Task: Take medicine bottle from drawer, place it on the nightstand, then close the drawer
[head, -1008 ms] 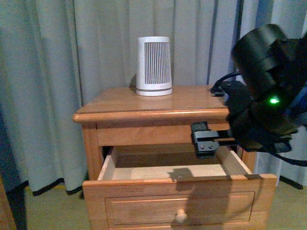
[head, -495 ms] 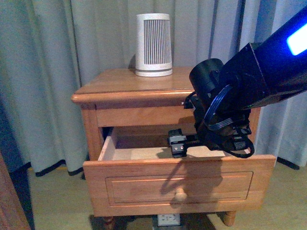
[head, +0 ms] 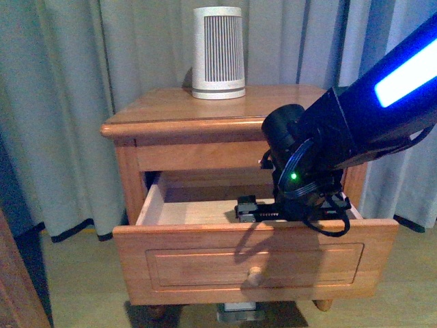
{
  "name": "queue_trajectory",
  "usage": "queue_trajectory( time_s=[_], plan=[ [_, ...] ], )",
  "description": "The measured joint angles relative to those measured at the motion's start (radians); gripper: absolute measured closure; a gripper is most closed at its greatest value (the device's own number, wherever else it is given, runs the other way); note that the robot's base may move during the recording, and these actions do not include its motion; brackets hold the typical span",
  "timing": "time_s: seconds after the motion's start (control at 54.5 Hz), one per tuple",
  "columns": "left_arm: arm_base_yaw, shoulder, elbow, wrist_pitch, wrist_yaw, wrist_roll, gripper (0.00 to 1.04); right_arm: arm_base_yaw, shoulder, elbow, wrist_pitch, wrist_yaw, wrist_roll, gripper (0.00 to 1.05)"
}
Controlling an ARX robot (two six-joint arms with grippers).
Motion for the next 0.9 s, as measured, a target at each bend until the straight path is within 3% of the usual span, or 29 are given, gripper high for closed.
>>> queue_trajectory(
  time_s=[0.422,0.825,0.898],
  plan=[
    [0.000,0.000,0.000,0.000,0.000,0.000,0.07,0.005,0.031,0.026,0.010,0.012,0.010,0.07],
    [0.000,0.000,0.000,0.000,0.000,0.000,0.07,0.006,0.034,0.030,0.008,0.018,0.011,0.67],
    [0.000,0.000,0.000,0.000,0.000,0.000,0.07,0.006,0.033,0.031,0.008,0.020,0.010,0.74]
  ],
)
